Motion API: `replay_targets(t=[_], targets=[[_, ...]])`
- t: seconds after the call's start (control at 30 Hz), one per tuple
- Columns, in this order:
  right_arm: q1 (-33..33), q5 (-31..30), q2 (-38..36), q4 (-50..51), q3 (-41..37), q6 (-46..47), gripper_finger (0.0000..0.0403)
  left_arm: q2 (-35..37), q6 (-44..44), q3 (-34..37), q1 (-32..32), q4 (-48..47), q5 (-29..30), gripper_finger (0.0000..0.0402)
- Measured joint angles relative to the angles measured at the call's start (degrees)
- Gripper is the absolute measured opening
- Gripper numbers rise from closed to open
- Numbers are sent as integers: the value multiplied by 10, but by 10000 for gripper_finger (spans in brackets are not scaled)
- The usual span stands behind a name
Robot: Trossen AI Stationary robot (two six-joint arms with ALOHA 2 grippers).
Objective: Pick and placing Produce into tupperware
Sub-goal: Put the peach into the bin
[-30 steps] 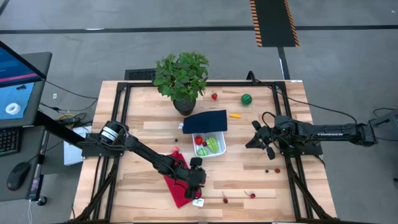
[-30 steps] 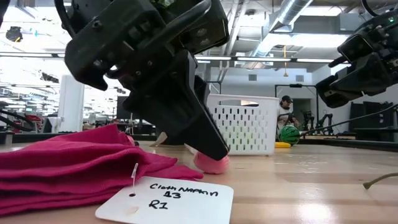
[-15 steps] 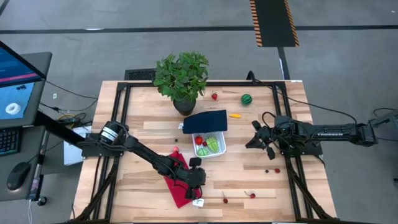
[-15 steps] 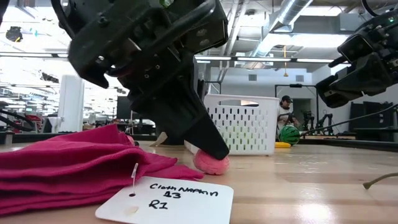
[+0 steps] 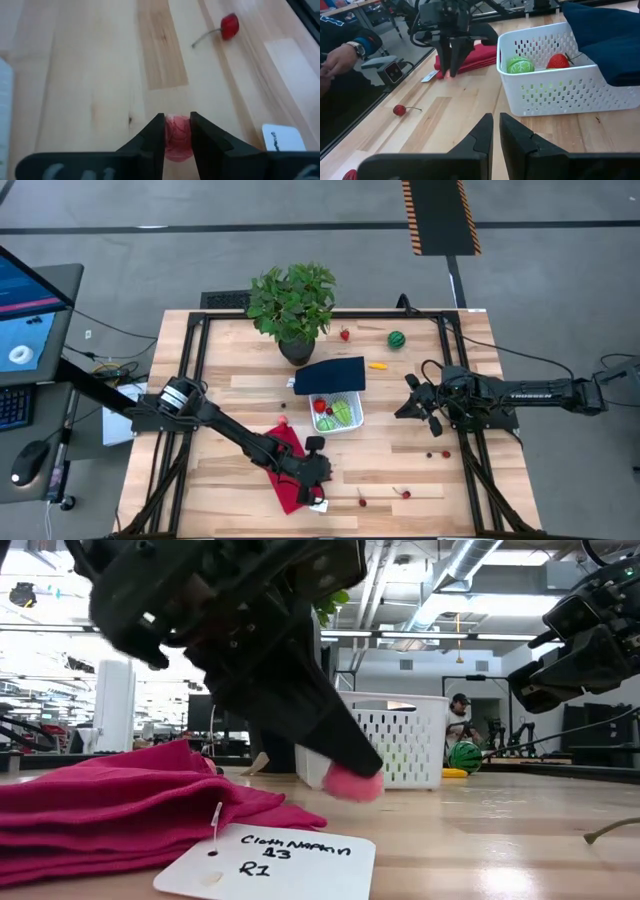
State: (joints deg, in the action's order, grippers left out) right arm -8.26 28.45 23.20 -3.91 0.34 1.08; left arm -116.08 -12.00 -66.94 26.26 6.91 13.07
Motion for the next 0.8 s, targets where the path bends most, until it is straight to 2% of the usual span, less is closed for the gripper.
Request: replay_targets(t=[0.13, 0.4, 0.57, 0.8], targets=[[0, 0, 0, 0, 0, 0, 56, 19, -7, -1, -1, -4, 15, 65], [0, 0, 0, 0, 0, 0, 56, 76, -9, -1, -11, -56, 106, 65], [0, 0, 0, 0, 0, 0, 56, 112, 0, -2, -36, -84, 119, 65], [0, 0, 0, 0, 0, 0, 56, 131, -12, -1, -108, -126, 97, 65]])
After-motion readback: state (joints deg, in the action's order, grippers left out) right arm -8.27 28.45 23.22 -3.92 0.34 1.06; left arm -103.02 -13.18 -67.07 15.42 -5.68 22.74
